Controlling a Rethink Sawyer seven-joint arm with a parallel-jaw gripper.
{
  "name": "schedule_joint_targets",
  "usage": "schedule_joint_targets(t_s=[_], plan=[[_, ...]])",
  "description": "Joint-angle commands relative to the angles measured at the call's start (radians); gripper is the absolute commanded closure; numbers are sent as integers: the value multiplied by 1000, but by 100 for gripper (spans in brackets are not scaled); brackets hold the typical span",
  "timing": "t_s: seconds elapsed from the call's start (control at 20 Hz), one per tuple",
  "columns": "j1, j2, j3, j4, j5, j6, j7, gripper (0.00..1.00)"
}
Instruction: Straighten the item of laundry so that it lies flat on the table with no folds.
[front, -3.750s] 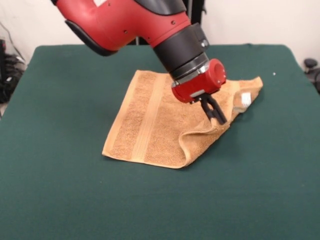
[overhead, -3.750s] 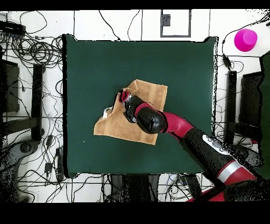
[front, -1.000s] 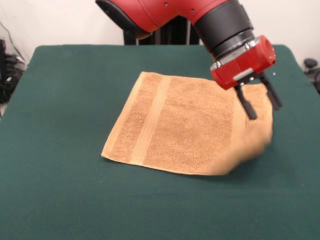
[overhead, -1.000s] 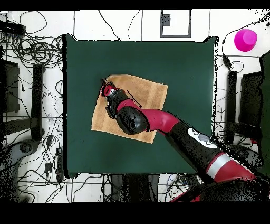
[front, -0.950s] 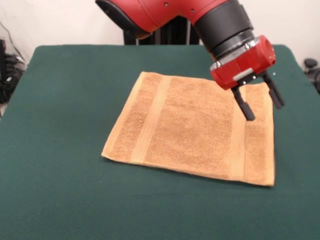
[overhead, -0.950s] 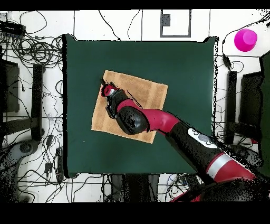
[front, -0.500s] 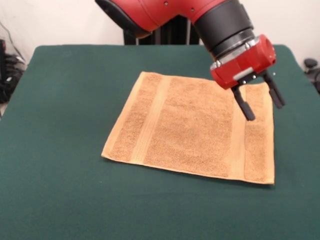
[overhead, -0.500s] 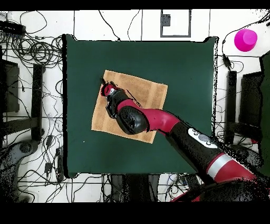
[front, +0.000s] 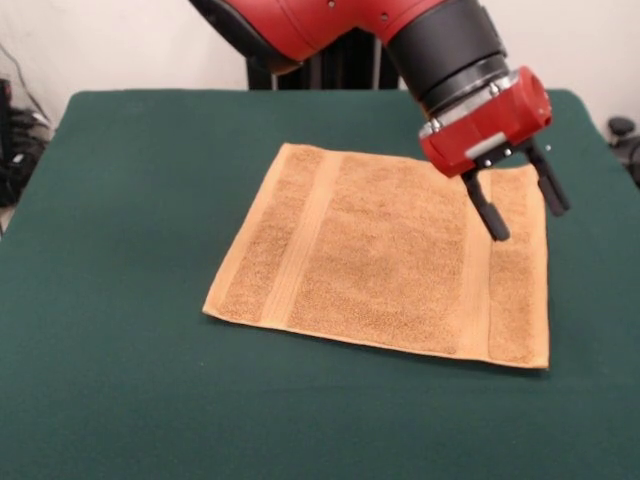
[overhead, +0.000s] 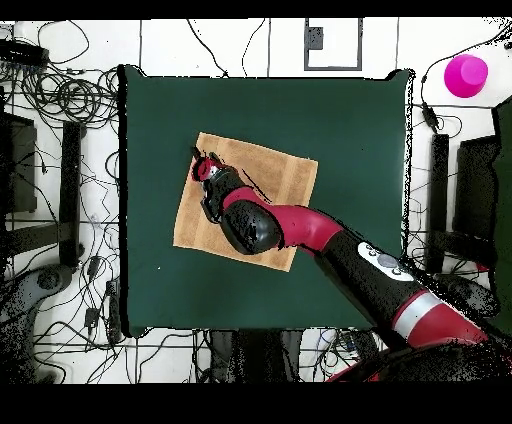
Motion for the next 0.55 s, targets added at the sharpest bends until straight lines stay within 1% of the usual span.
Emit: schedule_joint_targets(t_s=[0.05,0.3,0.45,0.5,0.55], plan=[[82,-62,-118,-20,27,-13,124,0],[119,-132,-195,-45,14,35,81,0],[155,-168,-261,-74,-14,45,40,0],[154,-167,-262,-81,-26,62,26,0],[146,-161,-247,-99,-59,103,-14,0]])
